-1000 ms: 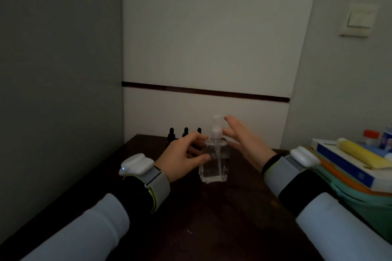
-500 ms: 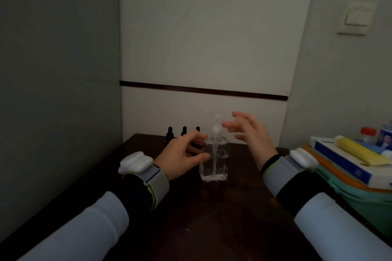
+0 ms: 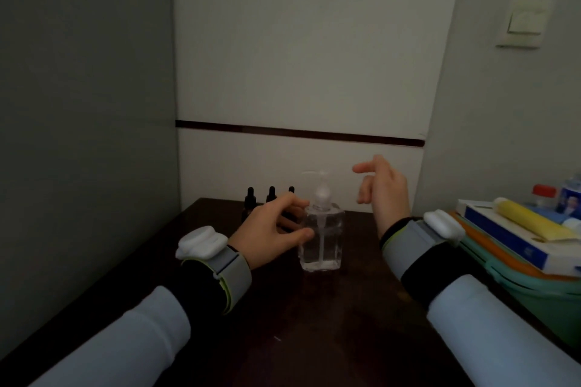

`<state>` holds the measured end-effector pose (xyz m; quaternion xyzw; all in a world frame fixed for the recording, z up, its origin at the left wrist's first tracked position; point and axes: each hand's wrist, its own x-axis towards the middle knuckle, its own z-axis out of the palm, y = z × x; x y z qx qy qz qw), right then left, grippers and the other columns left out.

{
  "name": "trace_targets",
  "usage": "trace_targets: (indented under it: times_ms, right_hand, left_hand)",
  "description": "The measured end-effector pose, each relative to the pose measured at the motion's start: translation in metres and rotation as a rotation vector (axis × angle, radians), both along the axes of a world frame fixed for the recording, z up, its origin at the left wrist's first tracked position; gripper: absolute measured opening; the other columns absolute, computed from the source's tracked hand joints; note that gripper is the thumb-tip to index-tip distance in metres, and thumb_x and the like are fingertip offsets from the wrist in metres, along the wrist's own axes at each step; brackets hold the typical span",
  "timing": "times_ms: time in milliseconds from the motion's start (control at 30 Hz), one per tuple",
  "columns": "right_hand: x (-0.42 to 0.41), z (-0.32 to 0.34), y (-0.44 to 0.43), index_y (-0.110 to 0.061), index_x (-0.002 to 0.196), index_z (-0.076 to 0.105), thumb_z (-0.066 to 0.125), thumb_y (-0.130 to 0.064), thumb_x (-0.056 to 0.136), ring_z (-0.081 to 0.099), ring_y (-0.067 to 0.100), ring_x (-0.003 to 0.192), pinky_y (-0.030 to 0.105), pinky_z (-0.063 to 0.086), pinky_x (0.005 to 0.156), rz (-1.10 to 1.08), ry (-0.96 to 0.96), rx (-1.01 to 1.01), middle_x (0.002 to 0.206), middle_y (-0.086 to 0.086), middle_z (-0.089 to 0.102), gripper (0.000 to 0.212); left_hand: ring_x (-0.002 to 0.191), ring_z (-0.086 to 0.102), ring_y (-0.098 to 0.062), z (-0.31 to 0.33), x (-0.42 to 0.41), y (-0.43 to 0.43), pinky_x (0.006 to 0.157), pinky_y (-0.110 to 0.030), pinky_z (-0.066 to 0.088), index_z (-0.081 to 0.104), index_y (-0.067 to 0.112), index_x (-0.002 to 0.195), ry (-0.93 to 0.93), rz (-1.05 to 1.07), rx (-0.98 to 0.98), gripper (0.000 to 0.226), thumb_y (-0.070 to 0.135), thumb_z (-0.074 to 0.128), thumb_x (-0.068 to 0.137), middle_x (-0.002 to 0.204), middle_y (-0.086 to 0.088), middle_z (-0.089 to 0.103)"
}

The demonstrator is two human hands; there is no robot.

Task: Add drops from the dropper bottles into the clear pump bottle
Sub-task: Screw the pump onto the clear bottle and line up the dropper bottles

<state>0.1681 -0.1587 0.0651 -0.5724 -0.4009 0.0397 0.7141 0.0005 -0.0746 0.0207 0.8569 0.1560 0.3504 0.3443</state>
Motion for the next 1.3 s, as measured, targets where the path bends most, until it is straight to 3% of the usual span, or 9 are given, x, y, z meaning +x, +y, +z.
trace_targets:
  times_ms: [133, 233, 333, 533, 700, 933, 1100, 1200, 1300]
  right_hand:
    - [-0.007, -0.007, 0.001, -0.022, 0.087, 0.063, 0.043, -0.017, 0.097, 0.063, 0.011, 0.083, 0.034, 0.045, 0.088, 0.278, -0.041, -0.163, 0.086, 0.0, 0.07, 0.023]
    - [-0.009, -0.011, -0.001, -0.018, 0.106, 0.063, 0.052, -0.01, 0.093, 0.061, 0.012, 0.106, 0.027, 0.046, 0.096, 0.518, -0.11, -0.25, 0.112, 0.002, 0.067, 0.019]
    - [-0.007, -0.014, -0.001, -0.014, 0.116, 0.058, 0.057, -0.009, 0.091, 0.062, 0.01, 0.103, 0.02, 0.049, 0.093, 0.49, -0.22, -0.253, 0.109, 0.001, 0.065, 0.026]
    - [-0.012, -0.023, 0.01, -0.03, 0.084, 0.059, 0.071, -0.011, 0.081, 0.062, 0.021, 0.091, 0.043, 0.05, 0.091, 0.245, -0.322, -0.179, 0.095, 0.001, 0.066, 0.023]
    - [-0.016, -0.027, 0.013, -0.022, 0.083, 0.054, 0.074, -0.015, 0.079, 0.058, 0.018, 0.083, 0.04, 0.05, 0.082, 0.128, -0.337, -0.142, 0.098, 0.011, 0.065, 0.021]
    - [-0.012, -0.015, 0.017, -0.01, 0.093, 0.063, 0.075, -0.021, 0.078, 0.059, 0.015, 0.077, 0.03, 0.049, 0.075, 0.047, -0.378, -0.108, 0.087, 0.003, 0.065, 0.022]
    - [0.01, 0.008, 0.035, -0.014, 0.09, 0.063, 0.076, -0.017, 0.078, 0.055, 0.003, 0.069, 0.016, 0.047, 0.068, -0.018, -0.355, -0.032, 0.079, -0.007, 0.06, 0.019]
    - [0.021, 0.004, 0.046, -0.013, 0.091, 0.063, 0.076, -0.017, 0.077, 0.053, 0.004, 0.068, 0.01, 0.044, 0.065, -0.039, -0.362, -0.056, 0.078, -0.008, 0.06, 0.019]
    - [0.028, -0.013, 0.058, -0.005, 0.094, 0.065, 0.076, -0.015, 0.077, 0.052, 0.003, 0.066, 0.01, 0.044, 0.063, -0.035, -0.354, -0.12, 0.077, -0.006, 0.06, 0.022]
  left_hand:
    - [0.094, 0.063, -0.007, 0.0, 0.001, -0.002, 0.081, -0.024, 0.055, 0.053, 0.03, 0.115, -0.009, -0.001, 0.005, 0.037, 0.02, 0.07, 0.083, 0.105, 0.014, 0.054]
    - [0.096, 0.062, -0.005, -0.001, 0.002, -0.002, 0.082, -0.024, 0.055, 0.053, 0.028, 0.114, -0.006, 0.001, 0.021, 0.036, 0.021, 0.069, 0.084, 0.106, 0.013, 0.055]
    - [0.095, 0.063, -0.011, -0.002, 0.004, -0.003, 0.082, -0.027, 0.056, 0.054, 0.022, 0.114, -0.027, 0.006, 0.026, 0.036, 0.021, 0.071, 0.082, 0.105, 0.006, 0.059]
    - [0.087, 0.065, -0.016, -0.002, 0.007, -0.006, 0.079, -0.035, 0.057, 0.057, 0.015, 0.109, -0.073, 0.092, 0.107, 0.037, 0.021, 0.075, 0.078, 0.094, 0.001, 0.062]
    - [0.084, 0.065, -0.019, -0.002, 0.01, -0.011, 0.079, -0.041, 0.055, 0.057, 0.011, 0.108, -0.083, 0.147, 0.148, 0.037, 0.021, 0.075, 0.077, 0.093, -0.005, 0.064]
    - [0.088, 0.065, -0.006, 0.009, 0.0, -0.005, 0.084, -0.031, 0.054, 0.039, 0.034, 0.134, 0.003, 0.097, 0.08, 0.056, 0.035, 0.066, 0.085, 0.102, 0.006, 0.062]
    - [0.079, 0.066, -0.028, 0.015, -0.023, 0.029, 0.078, -0.045, 0.055, 0.057, 0.035, 0.097, -0.257, 0.195, -0.025, 0.016, 0.028, 0.065, 0.085, 0.085, 0.003, 0.06]
    - [0.071, 0.059, -0.012, 0.015, -0.032, 0.048, 0.069, -0.029, 0.05, 0.058, 0.03, 0.087, -0.368, 0.313, -0.023, 0.014, 0.018, 0.064, 0.083, 0.076, 0.005, 0.056]
    - [0.074, 0.053, -0.004, 0.01, -0.038, 0.063, 0.063, -0.01, 0.041, 0.058, 0.018, 0.098, -0.333, 0.365, -0.003, 0.019, 0.007, 0.065, 0.084, 0.082, 0.003, 0.055]
